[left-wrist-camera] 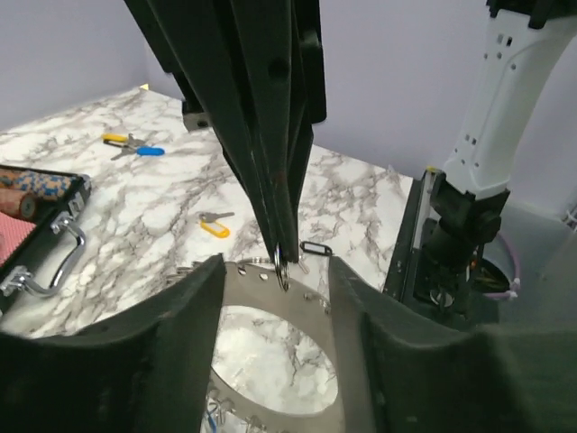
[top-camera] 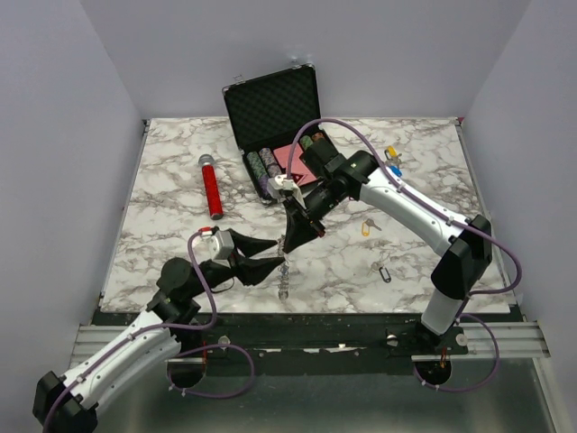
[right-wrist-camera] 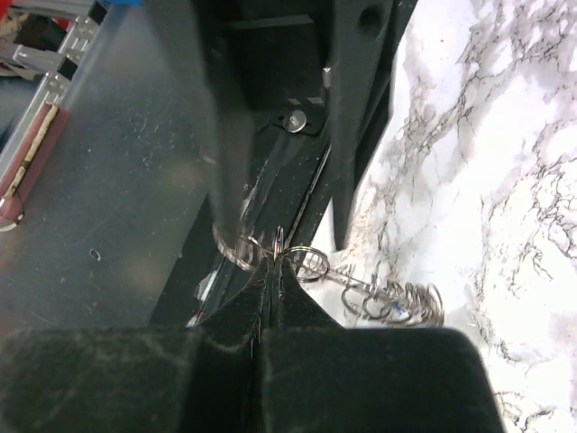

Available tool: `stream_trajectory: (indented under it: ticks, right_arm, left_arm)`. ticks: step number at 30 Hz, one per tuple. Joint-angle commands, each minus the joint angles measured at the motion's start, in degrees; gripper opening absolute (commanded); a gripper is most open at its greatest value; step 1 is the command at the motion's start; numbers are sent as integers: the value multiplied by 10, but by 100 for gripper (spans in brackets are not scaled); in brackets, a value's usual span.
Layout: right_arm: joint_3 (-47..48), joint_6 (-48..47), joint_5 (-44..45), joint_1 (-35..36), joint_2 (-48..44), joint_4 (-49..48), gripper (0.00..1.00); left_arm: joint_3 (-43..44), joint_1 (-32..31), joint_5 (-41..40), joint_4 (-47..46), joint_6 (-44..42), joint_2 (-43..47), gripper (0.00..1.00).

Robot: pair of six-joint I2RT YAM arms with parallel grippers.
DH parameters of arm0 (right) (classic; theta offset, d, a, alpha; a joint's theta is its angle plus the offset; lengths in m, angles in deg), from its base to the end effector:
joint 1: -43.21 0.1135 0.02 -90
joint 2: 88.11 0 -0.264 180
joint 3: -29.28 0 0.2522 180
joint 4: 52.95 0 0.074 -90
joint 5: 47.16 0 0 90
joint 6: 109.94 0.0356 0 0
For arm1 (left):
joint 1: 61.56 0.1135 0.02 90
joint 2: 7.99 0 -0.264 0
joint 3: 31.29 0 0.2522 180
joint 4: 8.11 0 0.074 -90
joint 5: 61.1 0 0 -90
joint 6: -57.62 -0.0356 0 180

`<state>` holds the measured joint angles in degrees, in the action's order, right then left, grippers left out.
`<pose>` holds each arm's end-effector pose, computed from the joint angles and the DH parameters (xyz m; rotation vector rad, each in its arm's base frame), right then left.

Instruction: Put the keys on the keyring

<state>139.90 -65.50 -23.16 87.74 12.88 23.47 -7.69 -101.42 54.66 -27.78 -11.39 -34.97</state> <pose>0.2294 0.2713 0.3335 -1.8682 1.4262 1.5086 0.0962 -0.1005 0.2482 0.6288 1.2668 -1.1806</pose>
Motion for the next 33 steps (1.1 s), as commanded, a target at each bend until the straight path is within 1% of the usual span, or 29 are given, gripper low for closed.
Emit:
stream_trajectory:
  ticks: [1, 3, 6, 9, 11, 17, 22, 26, 31, 33]
  right_arm:
    - [29, -6, 44, 12, 10, 41, 1]
    - [39, -15, 64, 13, 14, 56, 1]
    - [50, -27, 74, 14, 23, 77, 1]
    - [54, -28, 80, 16, 25, 81, 1]
    - [55, -28, 86, 16, 25, 84, 1]
    - [57, -28, 95, 17, 28, 88, 1]
    - [61, -31, 97, 18, 34, 95, 1]
    - [61, -31, 96, 19, 36, 95, 1]
    - [62, -31, 96, 19, 35, 96, 1]
    - [62, -31, 96, 19, 36, 97, 1]
  left_arm:
    - [94, 5, -21, 223, -117, 45, 63]
    - [128, 5, -9, 287, -150, 40, 63]
    - [165, 5, 12, 350, -188, 19, 64]
    - [197, 4, 37, 384, -226, -17, 64]
    - [214, 5, 53, 402, -246, -39, 62]
    - [249, 4, 86, 427, -286, -92, 57]
    - [272, 5, 104, 431, -299, -125, 51]
    - [279, 5, 116, 431, -297, -142, 43]
    - [282, 5, 128, 434, -293, -151, 30]
    - [281, 4, 130, 437, -293, -153, 29]
